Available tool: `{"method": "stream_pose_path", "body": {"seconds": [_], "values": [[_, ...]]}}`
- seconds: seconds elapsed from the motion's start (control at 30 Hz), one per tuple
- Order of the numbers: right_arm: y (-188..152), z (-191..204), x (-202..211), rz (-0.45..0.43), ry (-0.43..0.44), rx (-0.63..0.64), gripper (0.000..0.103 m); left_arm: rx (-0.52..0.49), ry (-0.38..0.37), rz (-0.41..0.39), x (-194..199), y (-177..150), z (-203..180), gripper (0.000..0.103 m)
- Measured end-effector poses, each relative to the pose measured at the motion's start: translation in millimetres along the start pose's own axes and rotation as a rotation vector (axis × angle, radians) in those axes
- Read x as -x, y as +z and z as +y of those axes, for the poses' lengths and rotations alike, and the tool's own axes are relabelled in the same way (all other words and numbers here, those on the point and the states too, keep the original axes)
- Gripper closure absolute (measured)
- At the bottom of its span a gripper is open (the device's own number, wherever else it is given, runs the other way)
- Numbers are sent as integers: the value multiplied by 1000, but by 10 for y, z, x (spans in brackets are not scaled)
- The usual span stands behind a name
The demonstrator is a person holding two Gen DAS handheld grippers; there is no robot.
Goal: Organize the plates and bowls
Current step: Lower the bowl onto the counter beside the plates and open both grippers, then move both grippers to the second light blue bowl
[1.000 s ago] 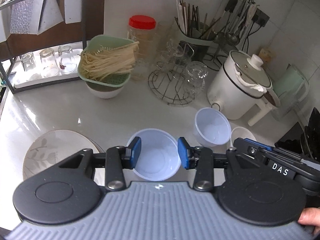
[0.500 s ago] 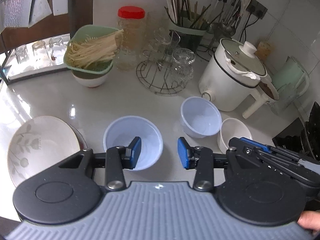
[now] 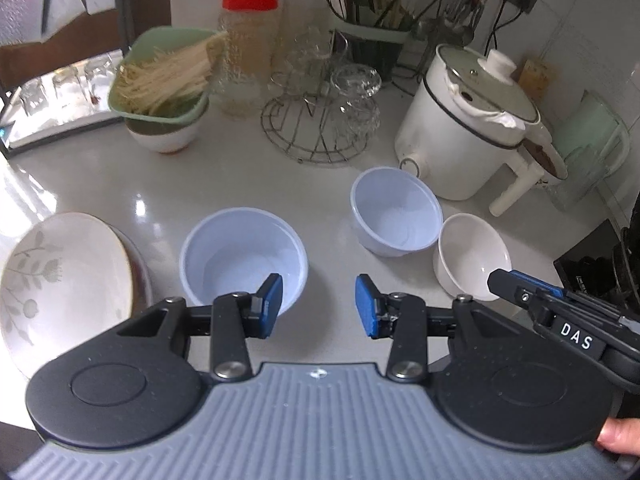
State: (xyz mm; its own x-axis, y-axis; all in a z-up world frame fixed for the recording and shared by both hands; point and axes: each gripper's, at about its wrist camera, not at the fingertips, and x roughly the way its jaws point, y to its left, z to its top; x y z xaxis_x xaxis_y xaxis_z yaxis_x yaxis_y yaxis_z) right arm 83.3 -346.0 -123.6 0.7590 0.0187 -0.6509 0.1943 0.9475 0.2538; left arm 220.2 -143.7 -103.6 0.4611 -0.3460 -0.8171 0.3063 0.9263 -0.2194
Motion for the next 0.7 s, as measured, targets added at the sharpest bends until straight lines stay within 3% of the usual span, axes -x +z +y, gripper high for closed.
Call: {"method": "stream_pose_path", "body": {"seconds": [0.4,0.7], "values": [[318,-199,-226,-15,-42,-70,80,138,-68,20,-376,355,86,57],[499,-241,-664,52,-82,-42,80,112,-102,75,-842,551,123,57]]}}
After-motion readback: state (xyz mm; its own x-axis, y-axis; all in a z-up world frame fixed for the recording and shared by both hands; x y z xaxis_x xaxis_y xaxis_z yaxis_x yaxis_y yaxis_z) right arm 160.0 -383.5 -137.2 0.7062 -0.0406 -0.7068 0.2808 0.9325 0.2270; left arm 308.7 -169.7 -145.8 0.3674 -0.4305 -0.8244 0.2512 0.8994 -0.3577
